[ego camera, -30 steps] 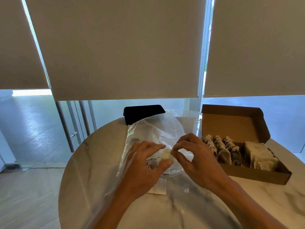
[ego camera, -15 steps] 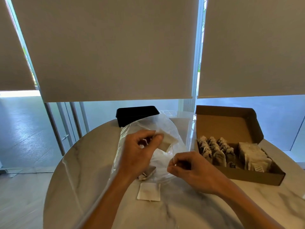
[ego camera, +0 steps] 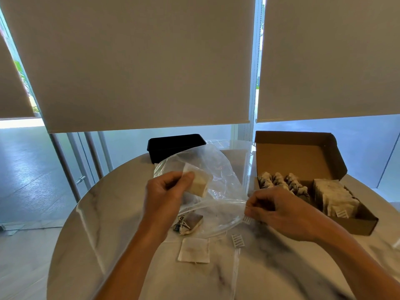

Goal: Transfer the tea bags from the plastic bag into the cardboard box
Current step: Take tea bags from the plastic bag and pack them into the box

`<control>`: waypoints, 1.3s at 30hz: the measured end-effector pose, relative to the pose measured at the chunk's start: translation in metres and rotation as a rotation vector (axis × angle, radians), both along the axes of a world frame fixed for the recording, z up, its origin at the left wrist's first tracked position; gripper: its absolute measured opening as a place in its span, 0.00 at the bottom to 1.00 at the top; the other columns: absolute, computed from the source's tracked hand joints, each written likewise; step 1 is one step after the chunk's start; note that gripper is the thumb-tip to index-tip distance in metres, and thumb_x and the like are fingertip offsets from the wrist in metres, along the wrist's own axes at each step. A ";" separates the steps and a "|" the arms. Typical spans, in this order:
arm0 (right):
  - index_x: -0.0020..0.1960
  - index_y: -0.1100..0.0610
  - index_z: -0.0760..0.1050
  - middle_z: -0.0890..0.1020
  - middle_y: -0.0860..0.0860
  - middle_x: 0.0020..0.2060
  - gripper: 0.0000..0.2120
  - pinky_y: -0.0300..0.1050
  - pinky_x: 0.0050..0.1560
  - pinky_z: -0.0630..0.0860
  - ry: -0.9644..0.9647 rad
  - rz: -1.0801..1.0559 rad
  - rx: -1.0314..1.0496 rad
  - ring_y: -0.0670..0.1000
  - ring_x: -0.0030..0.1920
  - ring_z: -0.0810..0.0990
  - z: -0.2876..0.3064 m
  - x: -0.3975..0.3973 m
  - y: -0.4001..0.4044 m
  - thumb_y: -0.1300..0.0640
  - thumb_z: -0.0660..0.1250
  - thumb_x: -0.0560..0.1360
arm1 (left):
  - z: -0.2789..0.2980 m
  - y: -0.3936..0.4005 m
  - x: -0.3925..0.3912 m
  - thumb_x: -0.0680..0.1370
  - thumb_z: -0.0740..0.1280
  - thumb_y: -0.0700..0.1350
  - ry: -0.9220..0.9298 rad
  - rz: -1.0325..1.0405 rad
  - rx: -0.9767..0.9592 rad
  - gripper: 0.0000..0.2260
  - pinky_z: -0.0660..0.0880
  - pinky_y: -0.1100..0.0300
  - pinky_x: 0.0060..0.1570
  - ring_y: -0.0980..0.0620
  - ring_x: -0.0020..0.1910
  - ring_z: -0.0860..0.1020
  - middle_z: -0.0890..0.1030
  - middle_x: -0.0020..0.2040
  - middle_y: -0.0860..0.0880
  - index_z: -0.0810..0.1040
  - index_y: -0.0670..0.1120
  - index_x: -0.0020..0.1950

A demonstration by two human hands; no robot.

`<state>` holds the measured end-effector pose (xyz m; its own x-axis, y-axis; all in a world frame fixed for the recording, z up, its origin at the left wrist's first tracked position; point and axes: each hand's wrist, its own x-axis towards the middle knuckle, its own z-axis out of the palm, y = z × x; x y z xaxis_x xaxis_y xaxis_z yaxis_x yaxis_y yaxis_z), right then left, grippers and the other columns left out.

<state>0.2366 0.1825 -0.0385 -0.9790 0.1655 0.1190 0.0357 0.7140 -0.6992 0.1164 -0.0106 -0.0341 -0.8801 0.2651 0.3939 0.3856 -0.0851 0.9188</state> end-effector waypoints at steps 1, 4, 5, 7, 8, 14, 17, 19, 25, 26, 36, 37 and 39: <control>0.45 0.45 0.78 0.81 0.40 0.42 0.05 0.33 0.49 0.75 0.022 -0.029 0.008 0.40 0.46 0.80 0.001 0.000 0.001 0.54 0.65 0.76 | -0.003 0.002 -0.001 0.74 0.70 0.43 -0.015 -0.008 -0.029 0.07 0.71 0.74 0.30 0.64 0.29 0.76 0.81 0.29 0.57 0.82 0.50 0.36; 0.43 0.45 0.77 0.80 0.40 0.41 0.05 0.32 0.43 0.75 0.136 -0.120 -0.010 0.40 0.44 0.80 0.004 0.002 0.000 0.53 0.64 0.76 | -0.012 0.008 0.000 0.74 0.71 0.45 -0.029 -0.020 -0.109 0.05 0.74 0.71 0.33 0.57 0.35 0.81 0.84 0.34 0.51 0.84 0.49 0.39; 0.43 0.44 0.76 0.80 0.40 0.40 0.05 0.32 0.41 0.75 0.171 -0.139 -0.012 0.40 0.43 0.80 0.005 0.002 -0.001 0.53 0.64 0.76 | -0.015 0.009 0.001 0.73 0.71 0.46 -0.021 -0.015 -0.133 0.05 0.73 0.71 0.33 0.54 0.36 0.81 0.84 0.35 0.50 0.84 0.48 0.39; 0.43 0.44 0.76 0.79 0.39 0.37 0.05 0.30 0.37 0.75 0.218 -0.161 -0.034 0.38 0.39 0.79 0.006 0.003 -0.003 0.54 0.65 0.75 | -0.018 0.012 0.004 0.74 0.70 0.48 0.015 -0.002 -0.191 0.06 0.72 0.72 0.31 0.53 0.35 0.80 0.82 0.34 0.50 0.84 0.48 0.39; 0.44 0.45 0.76 0.80 0.41 0.36 0.05 0.30 0.36 0.76 0.237 -0.162 -0.074 0.39 0.37 0.80 0.007 0.003 -0.005 0.55 0.66 0.75 | -0.018 0.013 0.006 0.74 0.70 0.49 0.042 0.006 -0.225 0.07 0.72 0.72 0.30 0.54 0.34 0.79 0.81 0.33 0.51 0.84 0.49 0.38; 0.53 0.52 0.79 0.83 0.52 0.38 0.12 0.35 0.39 0.80 0.314 -0.088 -0.346 0.50 0.37 0.84 0.010 0.004 -0.015 0.64 0.69 0.73 | -0.020 0.013 0.011 0.74 0.69 0.49 0.239 -0.018 -0.293 0.08 0.73 0.64 0.36 0.54 0.35 0.77 0.80 0.34 0.60 0.83 0.54 0.35; 0.59 0.51 0.77 0.83 0.49 0.38 0.17 0.38 0.44 0.81 0.239 -0.070 -0.349 0.49 0.39 0.84 0.006 0.002 -0.019 0.63 0.69 0.72 | -0.025 0.015 0.012 0.74 0.69 0.49 0.413 -0.001 -0.334 0.07 0.68 0.71 0.38 0.59 0.39 0.76 0.80 0.36 0.60 0.82 0.55 0.36; 0.62 0.51 0.76 0.83 0.47 0.37 0.19 0.38 0.46 0.80 0.209 -0.062 -0.321 0.48 0.39 0.84 0.001 0.000 -0.021 0.62 0.69 0.72 | -0.027 0.015 0.014 0.74 0.69 0.51 0.481 0.007 -0.380 0.06 0.66 0.71 0.42 0.60 0.43 0.75 0.80 0.36 0.61 0.82 0.55 0.38; 0.53 0.52 0.82 0.84 0.45 0.40 0.09 0.36 0.41 0.80 0.236 -0.114 -0.199 0.45 0.40 0.83 -0.006 -0.005 -0.023 0.57 0.69 0.74 | -0.032 0.017 0.011 0.71 0.62 0.63 0.575 0.042 -0.437 0.15 0.63 0.72 0.49 0.58 0.49 0.71 0.76 0.43 0.62 0.83 0.56 0.43; 0.50 0.52 0.83 0.83 0.45 0.40 0.07 0.37 0.41 0.80 0.242 -0.114 -0.197 0.45 0.40 0.82 -0.006 -0.005 -0.023 0.57 0.69 0.74 | -0.032 0.017 0.011 0.70 0.60 0.64 0.568 0.038 -0.429 0.17 0.63 0.70 0.49 0.59 0.50 0.71 0.76 0.44 0.62 0.83 0.56 0.44; 0.41 0.45 0.80 0.81 0.36 0.37 0.02 0.30 0.39 0.74 0.338 -0.305 -0.084 0.38 0.41 0.80 0.004 0.008 0.008 0.51 0.69 0.73 | -0.043 0.010 -0.007 0.69 0.69 0.61 0.674 0.060 -0.616 0.07 0.63 0.57 0.56 0.57 0.56 0.65 0.74 0.55 0.60 0.83 0.61 0.42; 0.40 0.44 0.79 0.81 0.35 0.36 0.03 0.31 0.38 0.73 0.352 -0.354 -0.061 0.38 0.40 0.80 0.006 0.012 0.015 0.50 0.69 0.73 | -0.043 0.009 -0.011 0.68 0.74 0.54 0.713 0.049 -0.621 0.03 0.65 0.56 0.56 0.56 0.55 0.68 0.75 0.54 0.59 0.83 0.61 0.41; 0.38 0.44 0.78 0.81 0.36 0.33 0.05 0.32 0.38 0.74 0.355 -0.441 -0.017 0.38 0.39 0.80 0.009 0.021 0.029 0.50 0.69 0.72 | -0.043 0.008 -0.014 0.67 0.77 0.41 0.710 -0.001 -0.609 0.12 0.68 0.59 0.51 0.57 0.50 0.70 0.76 0.51 0.58 0.82 0.58 0.36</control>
